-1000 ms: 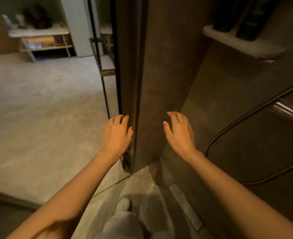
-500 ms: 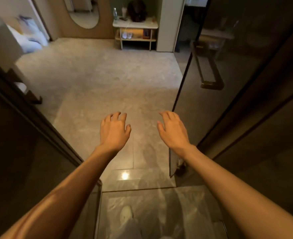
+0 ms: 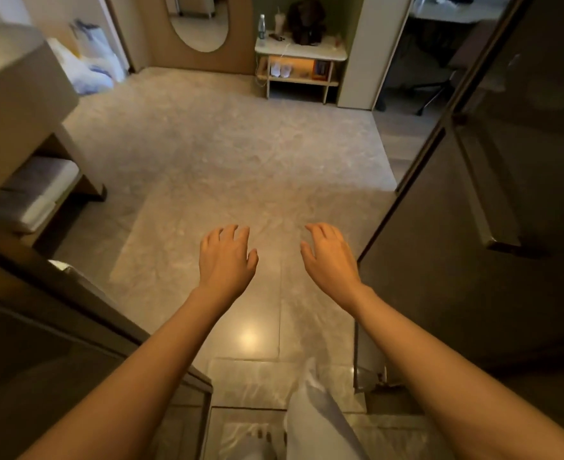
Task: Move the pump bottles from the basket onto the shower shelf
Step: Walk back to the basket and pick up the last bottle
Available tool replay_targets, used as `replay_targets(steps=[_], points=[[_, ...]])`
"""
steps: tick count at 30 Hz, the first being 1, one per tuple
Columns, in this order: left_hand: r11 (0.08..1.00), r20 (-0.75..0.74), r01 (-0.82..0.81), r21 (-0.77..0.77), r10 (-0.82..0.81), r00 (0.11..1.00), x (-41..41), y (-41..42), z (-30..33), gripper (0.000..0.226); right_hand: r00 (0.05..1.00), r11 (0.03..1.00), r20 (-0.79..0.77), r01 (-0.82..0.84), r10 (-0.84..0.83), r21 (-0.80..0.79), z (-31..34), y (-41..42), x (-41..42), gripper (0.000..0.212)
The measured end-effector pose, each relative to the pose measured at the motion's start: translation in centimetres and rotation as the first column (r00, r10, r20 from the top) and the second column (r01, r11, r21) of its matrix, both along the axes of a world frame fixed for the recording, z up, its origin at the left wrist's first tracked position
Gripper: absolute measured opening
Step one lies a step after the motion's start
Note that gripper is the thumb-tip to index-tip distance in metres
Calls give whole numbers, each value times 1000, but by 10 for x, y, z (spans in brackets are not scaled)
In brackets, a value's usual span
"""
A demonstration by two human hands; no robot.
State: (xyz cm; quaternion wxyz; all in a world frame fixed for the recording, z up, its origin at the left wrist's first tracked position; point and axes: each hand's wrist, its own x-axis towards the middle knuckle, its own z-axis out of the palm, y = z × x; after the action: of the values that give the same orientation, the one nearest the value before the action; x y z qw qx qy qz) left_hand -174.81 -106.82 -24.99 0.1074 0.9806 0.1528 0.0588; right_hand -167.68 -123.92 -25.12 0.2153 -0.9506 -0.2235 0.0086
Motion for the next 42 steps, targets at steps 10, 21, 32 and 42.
replay_targets(steps=[10,21,32,42], points=[[987,-15,-160,31,161,987,159,84,32,43,988,988,39,-153,152,31,34,100,193,39],[887,-54,-462,22,463,885,250,217,46,53,885,886,34,-463,464,-24,41,269,327,42],[710,-77,-701,67,704,706,254,441,39,54,682,687,91,-726,726,-39,50,545,365,46],[425,-60,-899,105,905,421,229,579,53,51,365,366,101,-931,926,9,53,748,346,46]])
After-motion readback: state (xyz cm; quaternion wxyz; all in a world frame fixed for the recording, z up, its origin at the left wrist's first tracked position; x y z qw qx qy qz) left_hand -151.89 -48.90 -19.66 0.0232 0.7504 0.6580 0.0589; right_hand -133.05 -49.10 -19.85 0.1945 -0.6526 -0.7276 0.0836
